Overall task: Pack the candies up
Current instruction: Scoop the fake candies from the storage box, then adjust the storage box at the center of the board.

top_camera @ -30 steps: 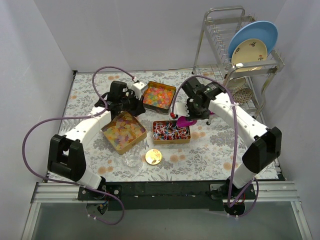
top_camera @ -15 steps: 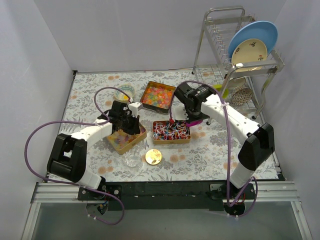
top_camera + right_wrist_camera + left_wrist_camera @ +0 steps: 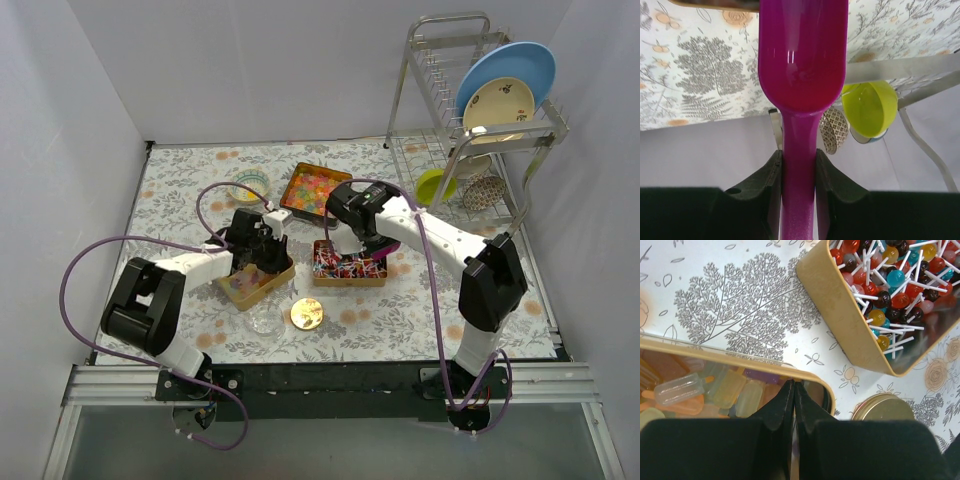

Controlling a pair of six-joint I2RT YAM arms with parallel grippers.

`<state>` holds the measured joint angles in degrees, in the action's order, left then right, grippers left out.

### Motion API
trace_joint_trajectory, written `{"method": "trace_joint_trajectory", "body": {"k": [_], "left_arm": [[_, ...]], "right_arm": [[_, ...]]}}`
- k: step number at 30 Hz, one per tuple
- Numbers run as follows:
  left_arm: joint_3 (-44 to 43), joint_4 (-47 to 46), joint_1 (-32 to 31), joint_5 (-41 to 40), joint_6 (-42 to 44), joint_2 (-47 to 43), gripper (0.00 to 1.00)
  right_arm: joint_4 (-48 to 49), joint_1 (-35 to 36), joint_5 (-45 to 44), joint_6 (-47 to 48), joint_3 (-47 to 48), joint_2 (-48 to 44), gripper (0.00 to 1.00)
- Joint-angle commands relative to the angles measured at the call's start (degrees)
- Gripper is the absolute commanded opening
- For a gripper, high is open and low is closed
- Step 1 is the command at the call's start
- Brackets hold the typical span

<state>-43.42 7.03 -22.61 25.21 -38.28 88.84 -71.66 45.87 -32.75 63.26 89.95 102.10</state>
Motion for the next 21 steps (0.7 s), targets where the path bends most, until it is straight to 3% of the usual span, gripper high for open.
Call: {"method": "trace_joint_trajectory", "body": {"k": [1,8,21], "left_arm": [[2.3,-5.7,-0.8,4.3,-2.0,-0.8,0.00],[2.8,-10.5,-2.8,7.3,-3.5,1.3,0.00],[2.8,-15.0,-5.1,11.4,-6.4,4.6,0.00]], "right_arm": [[-3.1,0.8,-8.1,10.9,-0.7,1.3,0.01],[-3.1,1.2,-10.0,10.8,-2.1,2.6,0.01],[-3.1,2.1,1.9,-1.1,0.2,6.6,0.01]]}}
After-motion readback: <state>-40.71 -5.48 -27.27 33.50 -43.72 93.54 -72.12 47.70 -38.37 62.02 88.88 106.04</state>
